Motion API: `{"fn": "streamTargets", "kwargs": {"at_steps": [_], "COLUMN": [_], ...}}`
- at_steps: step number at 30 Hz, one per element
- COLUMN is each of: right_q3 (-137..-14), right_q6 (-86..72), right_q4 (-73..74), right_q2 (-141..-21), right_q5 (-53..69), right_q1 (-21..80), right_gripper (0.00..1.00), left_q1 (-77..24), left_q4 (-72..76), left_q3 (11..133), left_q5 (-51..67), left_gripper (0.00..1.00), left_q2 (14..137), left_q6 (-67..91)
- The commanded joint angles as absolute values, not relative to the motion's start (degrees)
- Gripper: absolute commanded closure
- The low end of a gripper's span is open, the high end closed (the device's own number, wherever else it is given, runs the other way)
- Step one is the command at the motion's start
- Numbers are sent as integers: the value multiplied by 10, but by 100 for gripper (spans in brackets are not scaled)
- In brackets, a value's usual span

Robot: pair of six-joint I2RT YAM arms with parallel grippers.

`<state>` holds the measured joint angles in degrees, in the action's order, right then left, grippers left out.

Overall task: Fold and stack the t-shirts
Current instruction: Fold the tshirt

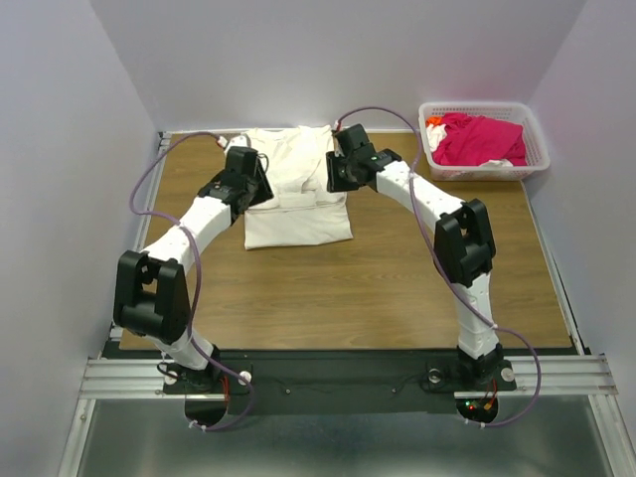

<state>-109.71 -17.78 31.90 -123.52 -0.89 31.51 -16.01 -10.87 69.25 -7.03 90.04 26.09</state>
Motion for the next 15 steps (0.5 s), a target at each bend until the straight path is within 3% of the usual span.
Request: {"fn": "streamTargets", "kwargs": {"at_steps": [1,6,15], "right_q3": [-1082,-1091,-1113], "right_q6": [-189,-194,-193], "right_q4": [291,280,275], "right_q2": [-1236,-1264,-1318], "right_q5": [25,50,60], "right_q1": [330,339,340], "right_gripper": [65,67,67], "left_q1": [-185,-191,-191], "left_q4": [-110,-84,-87], "left_q3": [642,606,563], "left_q5": [-64,-62,-63], "left_gripper": [59,69,73], "left_q2": [925,963,993], "left_q6": [282,289,301]}}
